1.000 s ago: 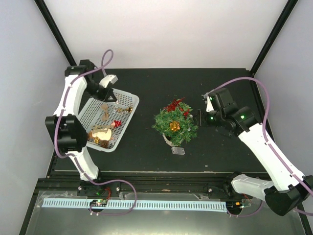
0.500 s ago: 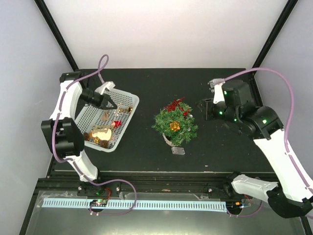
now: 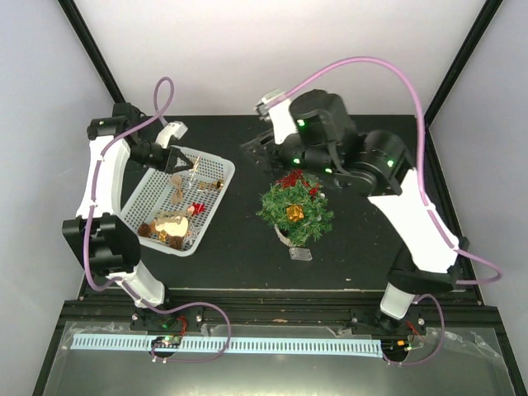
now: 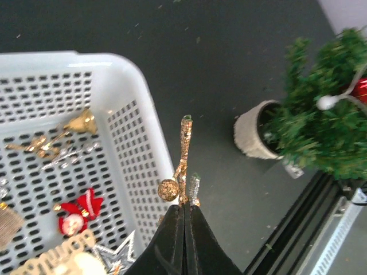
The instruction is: Decorate the small christmas tree
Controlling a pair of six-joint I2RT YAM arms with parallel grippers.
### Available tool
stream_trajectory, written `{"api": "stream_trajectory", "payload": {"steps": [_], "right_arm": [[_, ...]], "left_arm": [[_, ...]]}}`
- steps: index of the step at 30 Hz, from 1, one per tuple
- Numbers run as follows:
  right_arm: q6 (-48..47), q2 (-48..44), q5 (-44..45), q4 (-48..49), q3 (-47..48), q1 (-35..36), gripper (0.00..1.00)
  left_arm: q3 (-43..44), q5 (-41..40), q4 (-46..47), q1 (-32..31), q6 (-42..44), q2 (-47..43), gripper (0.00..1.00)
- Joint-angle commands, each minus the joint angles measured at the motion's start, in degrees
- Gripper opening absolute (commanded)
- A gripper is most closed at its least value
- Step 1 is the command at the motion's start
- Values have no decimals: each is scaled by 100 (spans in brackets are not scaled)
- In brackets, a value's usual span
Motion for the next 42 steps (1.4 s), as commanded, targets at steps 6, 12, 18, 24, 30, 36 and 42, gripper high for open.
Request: {"api": "stream_trajectory", "payload": {"steps": [6,12,18,24,30,36,42], "right_arm": [[20,465,-907,615,-289,503,46],[23,836,-964,538,40,726,47],[106,677,-450,552,-313,783,47],[295,766,77,354,-511,777,48],[513,749,49,669,-556,772,49],[618,494,158,1124,-781,650,51],[880,18,-223,2074,-1593,453,51]], "left_arm": [[776,1438,-941,91,124,-109,2],[832,1966,-1034,124,41,-277,2],[844,1948,-906,126,-66,-565,2],[933,2051,-1022,141,60,-723,2],[589,3286,-1048,181,231,-1340,2],[468,3763,-1047,178,220,-1842,2],[127,3815,-1048,155,261,-2168,2]]}}
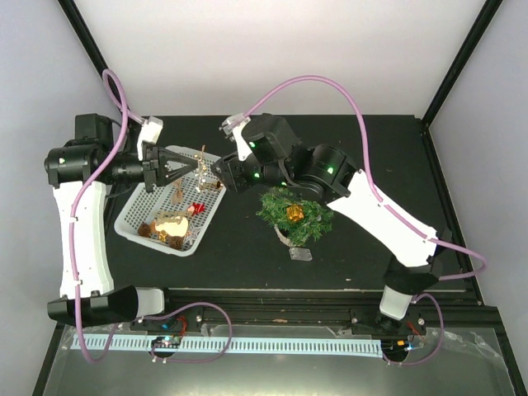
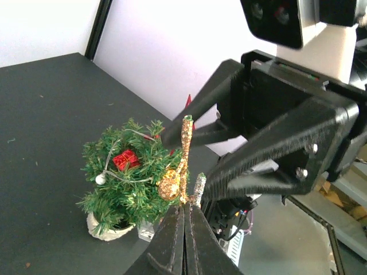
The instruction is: Decorate the small christmas tree
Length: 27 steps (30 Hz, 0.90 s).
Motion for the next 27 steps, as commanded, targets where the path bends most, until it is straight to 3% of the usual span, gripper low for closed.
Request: {"api": "stream_trajectory", "payload": {"steps": [1,11,24,27], "right_arm": [[278,-452,-263,958,-364,-152,51],[410,-284,-1027,1411,-209,-260,51],[487,-1,-1326,1350,-182,-271,49],[503,39,-1360,1396,-179,-278,45]], "left_arm": [[-235,324,-90,15,167,-114,2],[-414,294,-89,10,187,-280,2],[-342,342,-81,10,160,-249,1],[-327,330,-83,8,173,-234,2]]}}
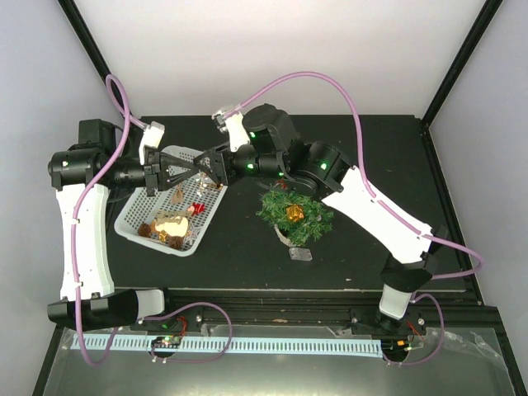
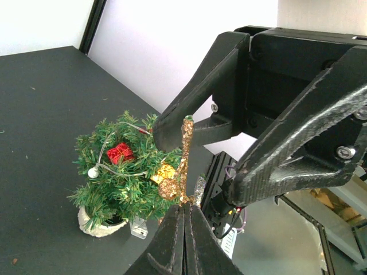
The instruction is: Decorate the small christmas tree
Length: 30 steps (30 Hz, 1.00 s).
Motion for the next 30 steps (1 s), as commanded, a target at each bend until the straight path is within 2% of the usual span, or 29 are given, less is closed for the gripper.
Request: {"api": "stream_trajectory", "payload": {"steps": [1,6,13,25,30], "right_arm": [[79,73,-166,177,122,-52,42],[160,174,-271,382,132,-103,21],[245,400,-429,471,308,-187,4],[116,427,-143,520,562,-320,1],[-294,186,322,119,944,-350,1]], "left_arm": [[98,216,-72,3,129,-27,2],[64,74,-73,2,207,9,2],[131,-33,-51,6,248,332,2],[314,-665,433,37,-8,793,2],[217,-1064,580,33,-64,709,9]]}}
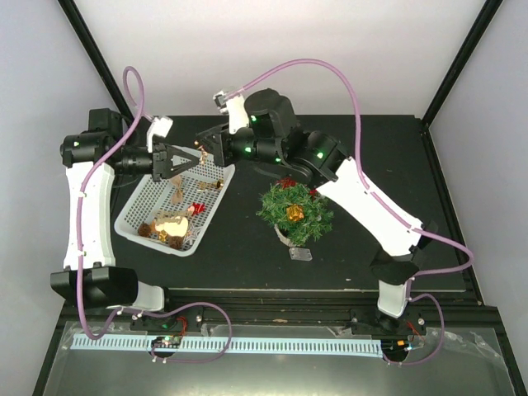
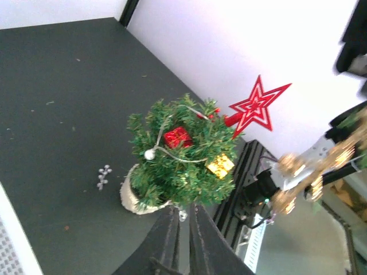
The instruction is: Decorate the small christmas tree
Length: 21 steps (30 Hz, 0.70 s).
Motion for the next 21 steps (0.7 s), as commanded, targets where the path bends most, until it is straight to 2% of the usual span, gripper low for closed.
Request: {"api": "stream_trajectory", "payload": {"steps": [1,3,5,12,21], "right_arm": [[-449,-425,550,-283,407,-49,1],[-554,-781,862,-390,231,-65,1],[-598,-1300,1246,-395,-327,-92,1],[-159,-3510,2451,-387,-2662,-175,1],[963,-5202,2750,-487,-5076,-175,1]], "left_arm": [[70,-450,303,24,-82,-78,12],[27,-607,303,21,-88,-88,16],[16,-731,267,24,-92,-73,18],[33,-1005,88,-43,6,-70,26],[8,-1114,-39,-202,-51,12,28]]}}
